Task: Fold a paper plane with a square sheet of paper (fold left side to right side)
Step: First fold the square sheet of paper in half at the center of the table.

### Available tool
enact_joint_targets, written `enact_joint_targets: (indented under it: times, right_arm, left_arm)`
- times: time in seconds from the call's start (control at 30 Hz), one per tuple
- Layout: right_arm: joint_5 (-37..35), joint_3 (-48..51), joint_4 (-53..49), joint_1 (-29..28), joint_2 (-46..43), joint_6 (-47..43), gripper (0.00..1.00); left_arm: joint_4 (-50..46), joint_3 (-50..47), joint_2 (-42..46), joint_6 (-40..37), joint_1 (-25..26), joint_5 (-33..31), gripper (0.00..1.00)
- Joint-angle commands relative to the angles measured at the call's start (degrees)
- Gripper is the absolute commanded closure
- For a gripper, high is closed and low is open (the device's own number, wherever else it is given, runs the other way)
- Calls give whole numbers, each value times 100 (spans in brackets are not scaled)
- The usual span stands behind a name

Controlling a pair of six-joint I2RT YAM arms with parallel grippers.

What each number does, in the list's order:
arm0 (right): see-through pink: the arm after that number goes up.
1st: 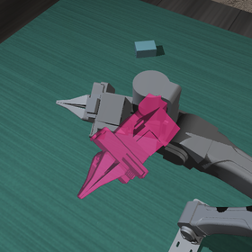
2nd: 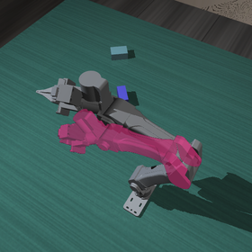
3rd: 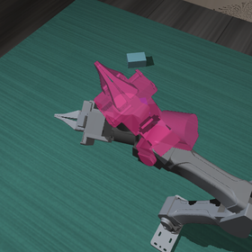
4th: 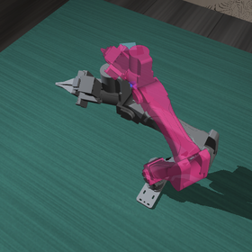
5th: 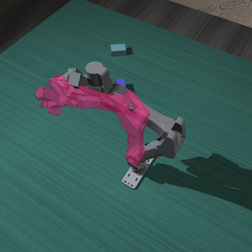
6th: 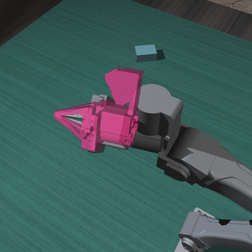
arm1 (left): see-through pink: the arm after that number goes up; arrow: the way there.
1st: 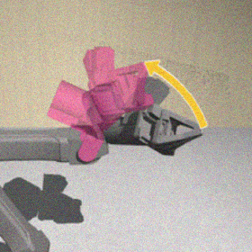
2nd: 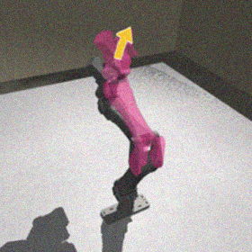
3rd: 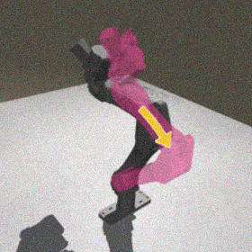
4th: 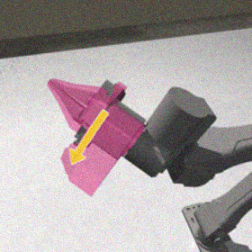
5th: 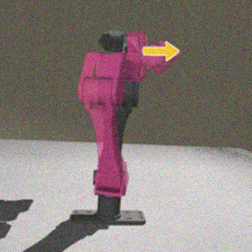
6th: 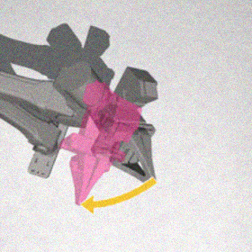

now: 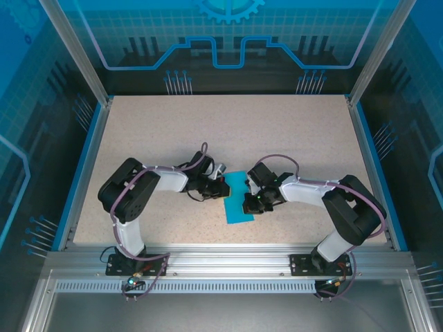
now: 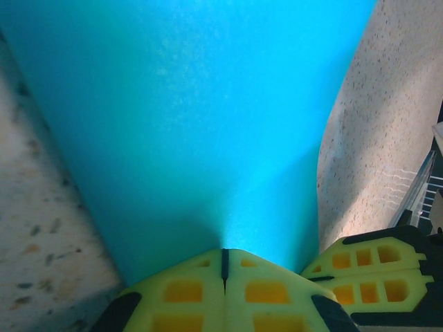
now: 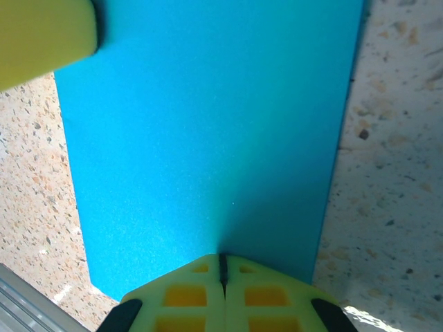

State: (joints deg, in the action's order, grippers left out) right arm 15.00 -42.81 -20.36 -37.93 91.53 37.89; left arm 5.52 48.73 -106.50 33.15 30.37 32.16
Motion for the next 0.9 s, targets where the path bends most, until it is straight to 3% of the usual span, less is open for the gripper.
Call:
enact_joint_targets:
  times: [0.0,0.37,0.7,0.87]
  right_arm:
    - [-751,348,-834,-2,366,-89,98]
    - [-675,361,-794,6,375,-71,98]
    - [-509,335,-623,4,397,26,98]
    - [-499,287,-623,-4,445,23,99]
  left_arm:
    - [-96,-154,1,-44,-300,-665,97]
    - [-295,284,-144,-258,-612,-648,96]
    - [-249,-26,930,-363,-599,-433,95]
    - [5,49,704,-290,-487,-124,95]
